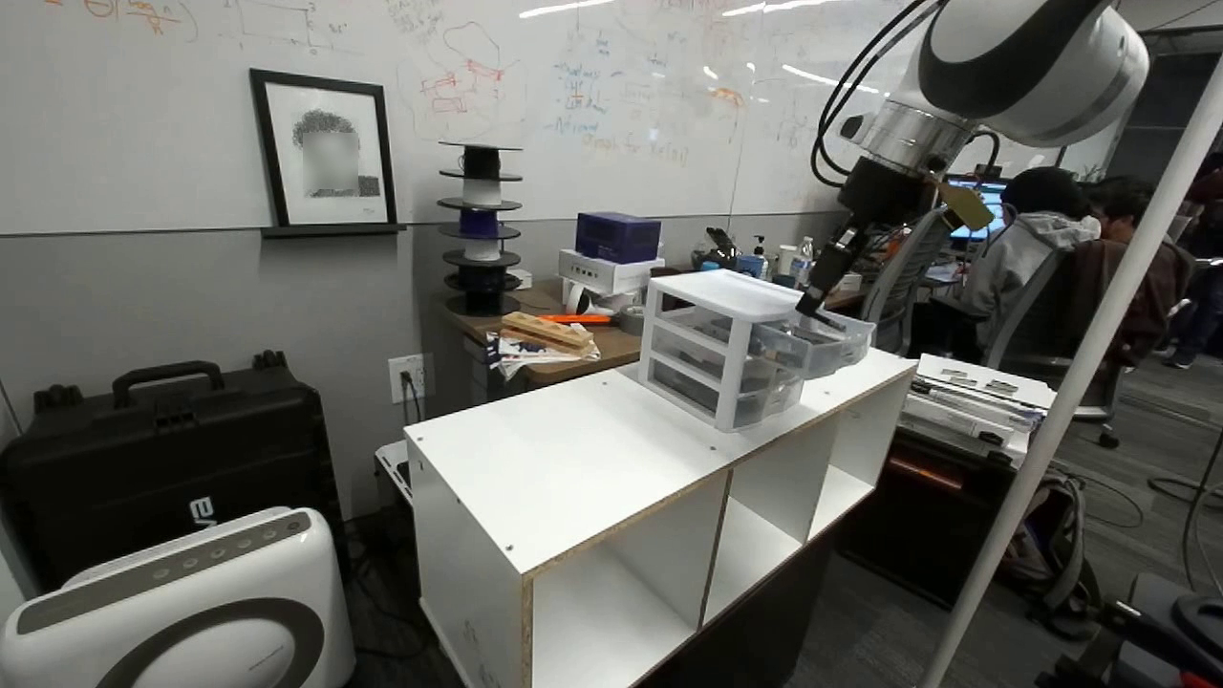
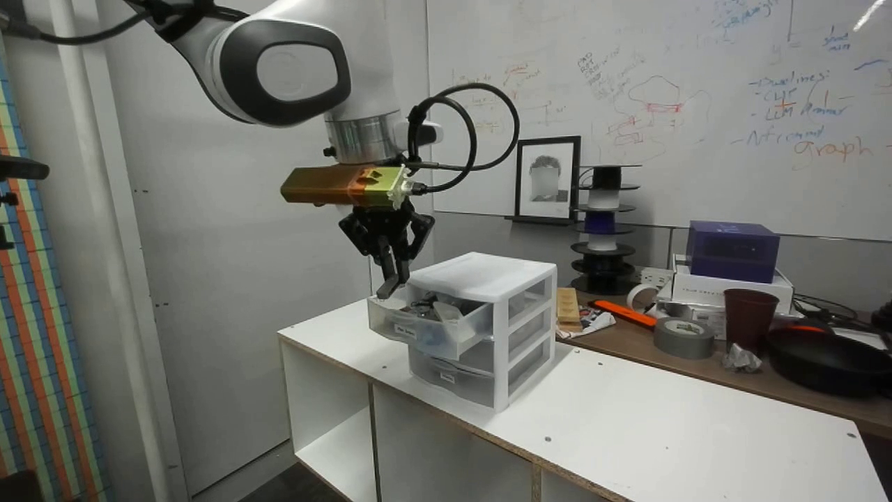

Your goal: Put the grey object inside the drawer then close the drawer.

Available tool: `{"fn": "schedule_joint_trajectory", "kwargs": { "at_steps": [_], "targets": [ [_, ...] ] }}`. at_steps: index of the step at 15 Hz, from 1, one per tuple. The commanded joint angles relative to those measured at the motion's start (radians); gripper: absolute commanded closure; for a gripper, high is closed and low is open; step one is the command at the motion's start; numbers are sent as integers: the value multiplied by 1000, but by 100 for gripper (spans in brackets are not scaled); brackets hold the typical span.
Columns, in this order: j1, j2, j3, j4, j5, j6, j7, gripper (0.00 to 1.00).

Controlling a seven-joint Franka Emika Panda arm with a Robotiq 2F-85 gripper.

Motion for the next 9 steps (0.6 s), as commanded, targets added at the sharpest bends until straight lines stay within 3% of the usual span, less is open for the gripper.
{"fn": "schedule_joint_trajectory", "kwargs": {
  "at_steps": [1,5,9],
  "targets": [
    [27,-5,-25,-13,124,133,-53,93],
    [19,14,-6,-10,285,241,-168,92],
    [12,36,-6,-15,366,266,-295,92]
  ]
}}
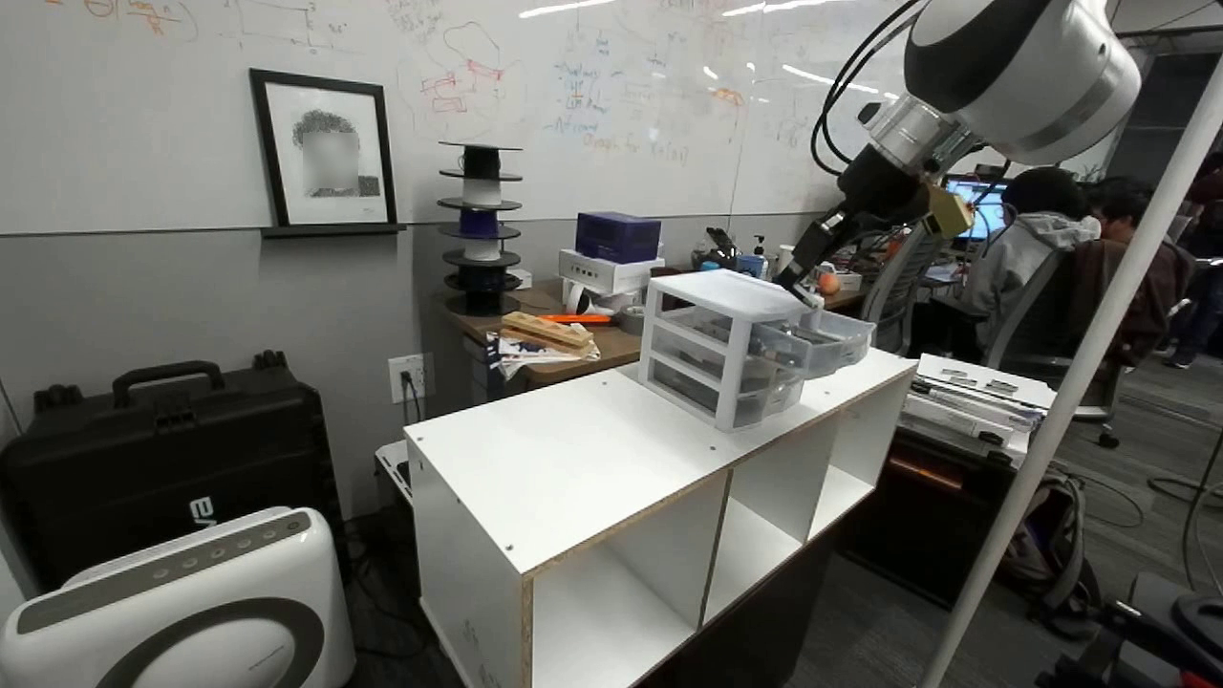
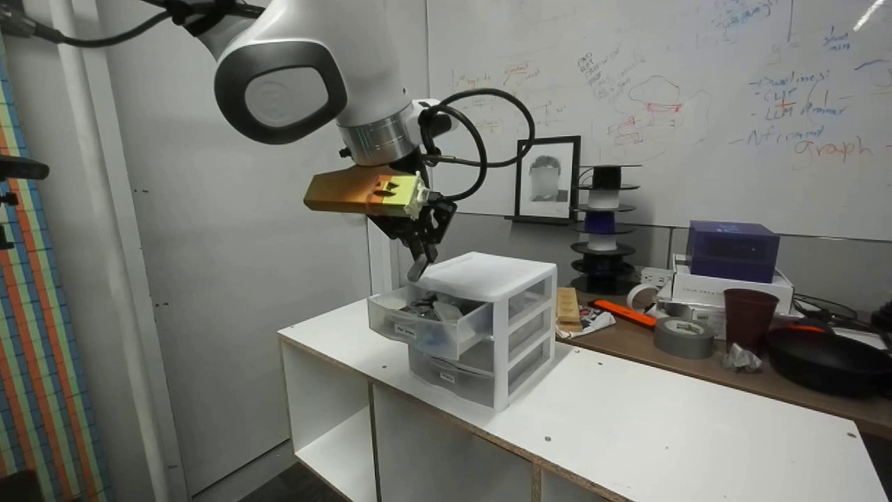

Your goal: Put the grey object inside the drawer then close the drawer.

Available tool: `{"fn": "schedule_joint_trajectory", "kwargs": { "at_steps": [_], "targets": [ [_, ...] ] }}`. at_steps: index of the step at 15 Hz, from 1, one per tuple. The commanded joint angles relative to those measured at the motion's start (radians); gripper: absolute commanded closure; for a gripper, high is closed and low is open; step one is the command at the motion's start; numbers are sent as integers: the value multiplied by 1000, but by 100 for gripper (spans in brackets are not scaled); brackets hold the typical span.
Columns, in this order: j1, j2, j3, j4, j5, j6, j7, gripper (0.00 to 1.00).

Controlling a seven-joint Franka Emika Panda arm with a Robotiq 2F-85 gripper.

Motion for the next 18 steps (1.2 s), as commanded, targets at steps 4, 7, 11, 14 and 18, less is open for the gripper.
{"fn": "schedule_joint_trajectory", "kwargs": {
  "at_steps": [4,7,11,14,18],
  "targets": [
    [-8,25,-7,-24,36,30,-144,78],
    [-12,30,-9,-34,29,20,-169,51],
    [-14,23,-10,-43,23,10,-176,22],
    [-14,8,-17,-46,-22,-1,-133,1],
    [-15,-13,-26,-33,-85,-57,-53,0]
  ]
}}
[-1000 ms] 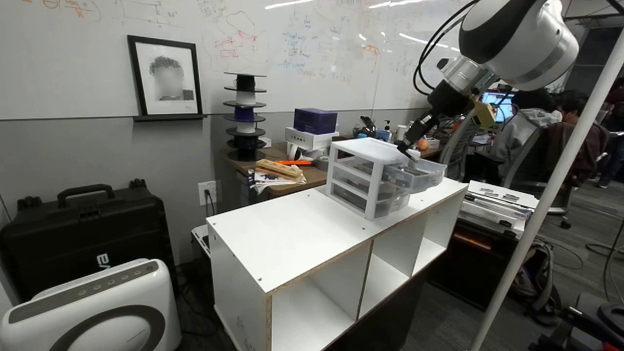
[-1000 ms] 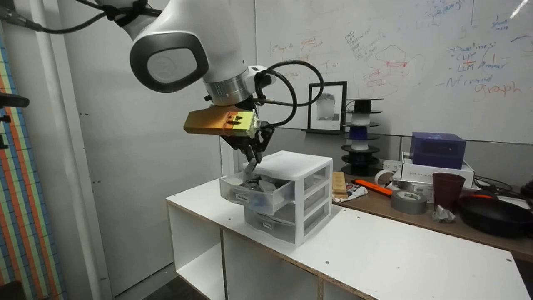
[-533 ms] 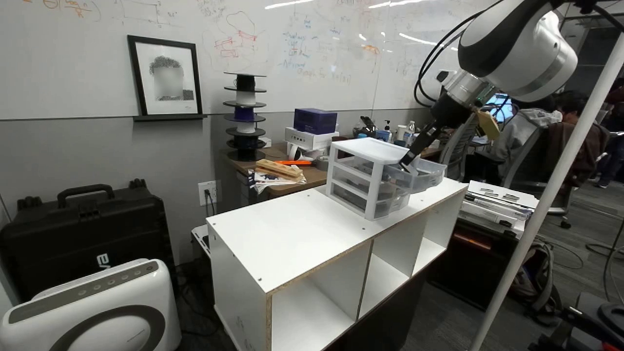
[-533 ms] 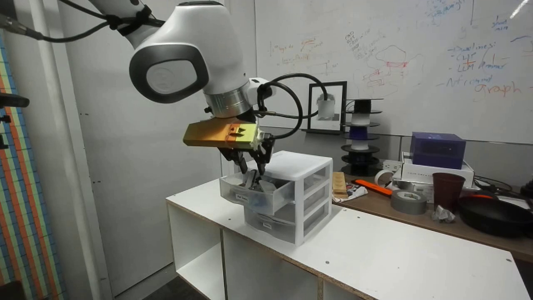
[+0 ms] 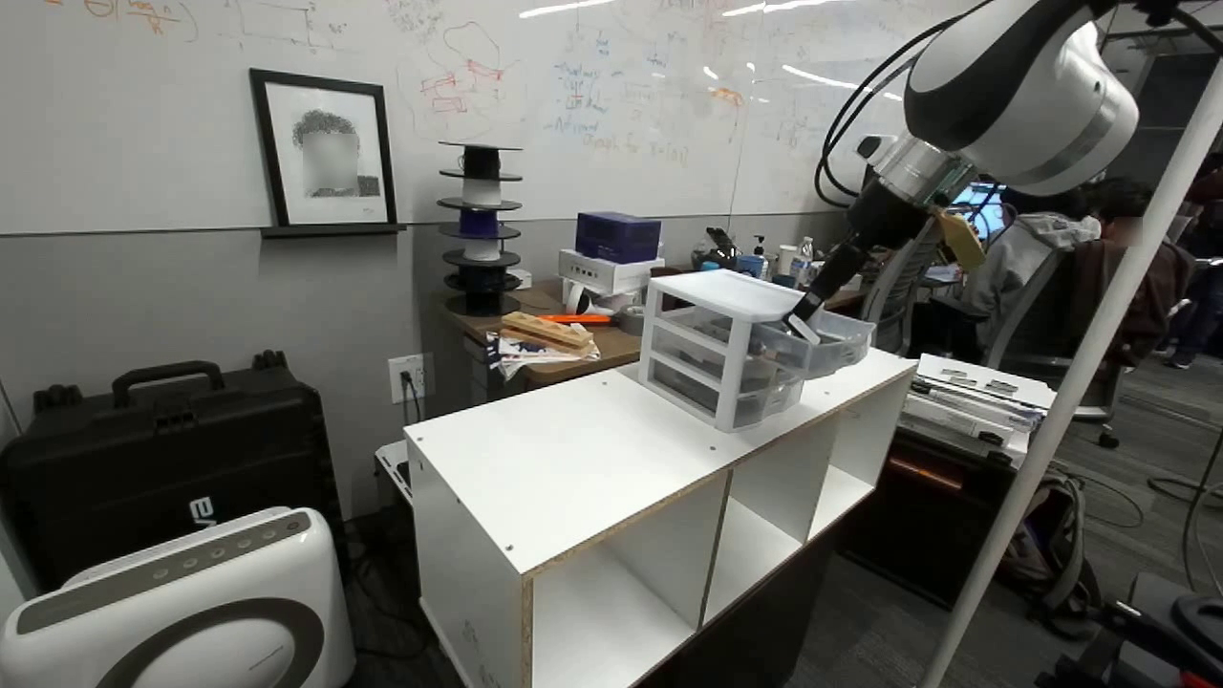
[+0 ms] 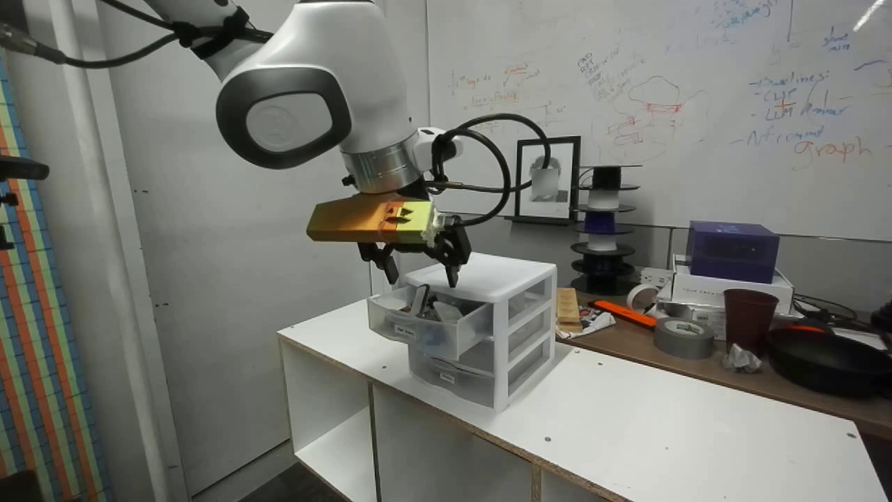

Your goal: Put the grey object inside the drawer then close the drawer.

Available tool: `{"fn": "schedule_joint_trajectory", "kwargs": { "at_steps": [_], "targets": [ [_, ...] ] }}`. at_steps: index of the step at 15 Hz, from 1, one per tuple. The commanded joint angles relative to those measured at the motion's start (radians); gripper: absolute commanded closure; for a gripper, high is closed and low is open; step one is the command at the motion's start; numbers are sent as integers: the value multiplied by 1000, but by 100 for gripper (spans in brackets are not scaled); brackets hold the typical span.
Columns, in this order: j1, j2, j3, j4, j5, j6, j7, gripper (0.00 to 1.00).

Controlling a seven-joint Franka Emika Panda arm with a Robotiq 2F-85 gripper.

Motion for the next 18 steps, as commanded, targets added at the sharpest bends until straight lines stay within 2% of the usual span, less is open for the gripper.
{"fn": "schedule_joint_trajectory", "kwargs": {
  "at_steps": [1,5,6,7,8,9,13,15,16,17,18],
  "targets": [
    [-4,-47,-10,8,-54,-81,90,0],
    [4,-77,-32,50,-166,-259,326,0],
    [6,-80,-34,64,-179,-289,372,4],
    [8,-78,-37,82,-177,-314,402,12],
    [8,-71,-40,100,-169,-331,428,28],
    [8,-65,-41,115,-170,-335,464,29],
    [1,-37,-51,156,-207,-355,587,63],
    [-1,-19,-56,168,-240,-370,628,76],
    [-1,-15,-57,170,-257,-378,648,69],
    [-1,-7,-58,173,-267,-386,651,42],
    [-1,2,-58,177,-276,-391,652,43]
  ]
}}
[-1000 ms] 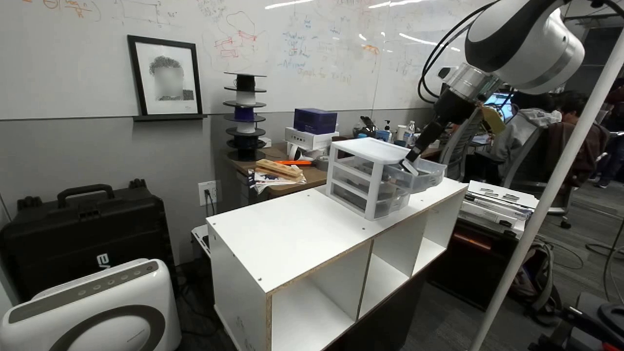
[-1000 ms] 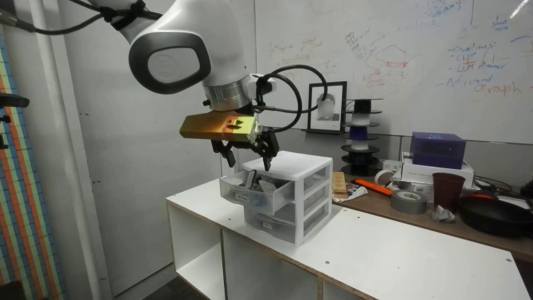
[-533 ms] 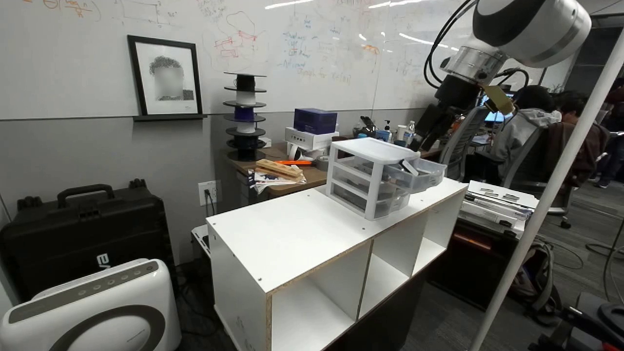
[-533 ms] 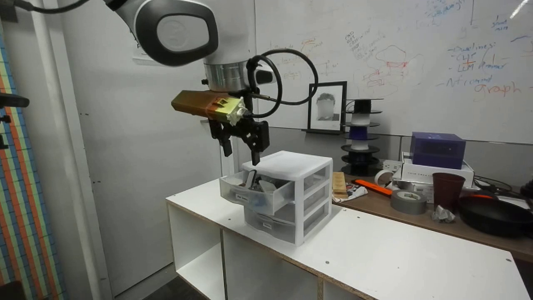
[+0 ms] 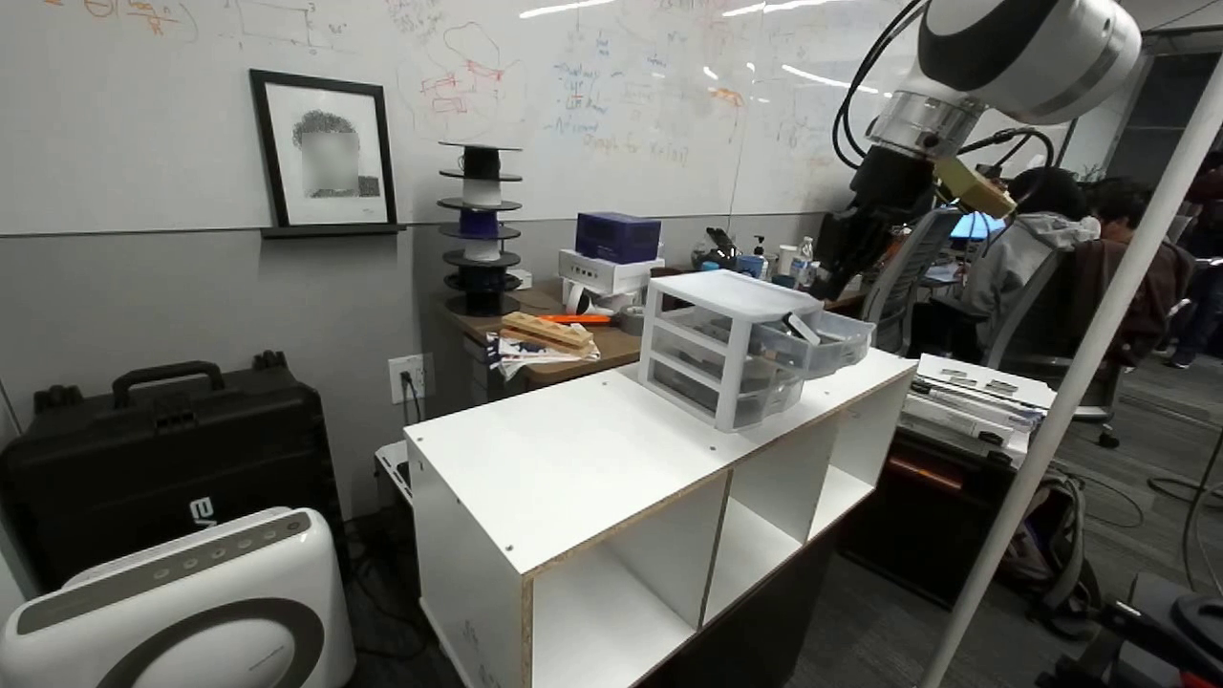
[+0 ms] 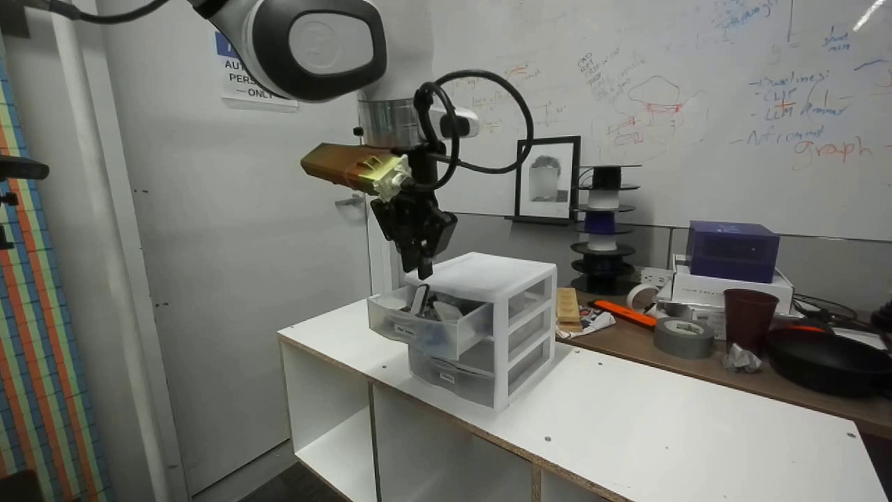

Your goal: Put the grey object inside the drawer then close the drawer.

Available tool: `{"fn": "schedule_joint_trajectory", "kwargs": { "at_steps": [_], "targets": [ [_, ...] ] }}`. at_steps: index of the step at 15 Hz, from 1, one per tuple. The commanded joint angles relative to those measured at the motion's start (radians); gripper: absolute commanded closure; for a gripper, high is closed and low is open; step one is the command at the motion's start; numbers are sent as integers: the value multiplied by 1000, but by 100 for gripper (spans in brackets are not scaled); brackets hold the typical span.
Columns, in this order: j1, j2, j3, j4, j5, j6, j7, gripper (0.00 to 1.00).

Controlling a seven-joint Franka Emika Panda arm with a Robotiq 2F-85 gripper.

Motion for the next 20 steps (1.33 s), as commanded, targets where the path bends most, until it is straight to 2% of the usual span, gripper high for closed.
{"fn": "schedule_joint_trajectory", "kwargs": {
  "at_steps": [1,4,7,13,14,15,17,20],
  "targets": [
    [2,34,-2,42,-50,-43,43,42],
    [3,58,3,49,-50,-24,13,18],
    [3,80,12,53,-37,2,-36,0],
    [-3,114,18,56,-47,1,-69,0],
    [-5,113,18,54,-46,0,-72,4],
    [-6,114,18,51,-46,6,-75,24],
    [-10,114,18,49,-41,22,-94,31],
    [-15,121,20,54,-32,49,-114,55]
  ]
}}
